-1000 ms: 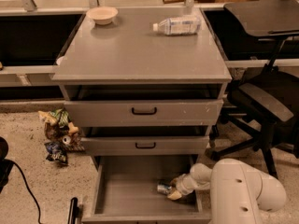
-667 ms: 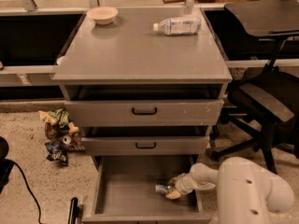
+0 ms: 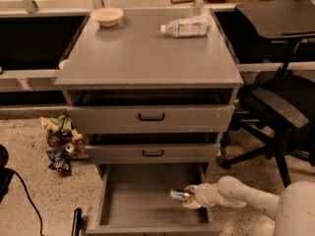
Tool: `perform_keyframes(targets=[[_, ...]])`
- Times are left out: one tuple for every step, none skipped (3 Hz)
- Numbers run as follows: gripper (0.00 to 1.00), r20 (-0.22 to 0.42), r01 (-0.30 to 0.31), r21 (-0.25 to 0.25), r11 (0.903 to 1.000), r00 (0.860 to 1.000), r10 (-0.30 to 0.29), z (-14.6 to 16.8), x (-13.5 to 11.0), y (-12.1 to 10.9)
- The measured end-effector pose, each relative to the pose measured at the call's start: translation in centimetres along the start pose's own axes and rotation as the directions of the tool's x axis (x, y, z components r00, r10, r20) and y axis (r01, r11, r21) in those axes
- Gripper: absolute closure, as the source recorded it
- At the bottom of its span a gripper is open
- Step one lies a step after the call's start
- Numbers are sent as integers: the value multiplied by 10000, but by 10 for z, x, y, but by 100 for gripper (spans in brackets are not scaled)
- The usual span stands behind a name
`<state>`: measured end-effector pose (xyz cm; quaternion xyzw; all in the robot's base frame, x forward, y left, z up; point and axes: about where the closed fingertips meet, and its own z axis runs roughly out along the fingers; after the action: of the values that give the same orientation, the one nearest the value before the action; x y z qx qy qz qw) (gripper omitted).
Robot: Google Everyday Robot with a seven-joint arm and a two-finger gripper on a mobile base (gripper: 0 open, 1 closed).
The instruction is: Pick redbull can from bottom drawer and place on counter
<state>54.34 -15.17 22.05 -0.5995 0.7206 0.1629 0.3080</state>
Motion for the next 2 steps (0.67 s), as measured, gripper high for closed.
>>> perform_keyframes(targets=[[100,-2,7,-12,10000,10000,-7,1,0,0],[100,-35,291,-166,9994,9996,-291,-3,-10,0]])
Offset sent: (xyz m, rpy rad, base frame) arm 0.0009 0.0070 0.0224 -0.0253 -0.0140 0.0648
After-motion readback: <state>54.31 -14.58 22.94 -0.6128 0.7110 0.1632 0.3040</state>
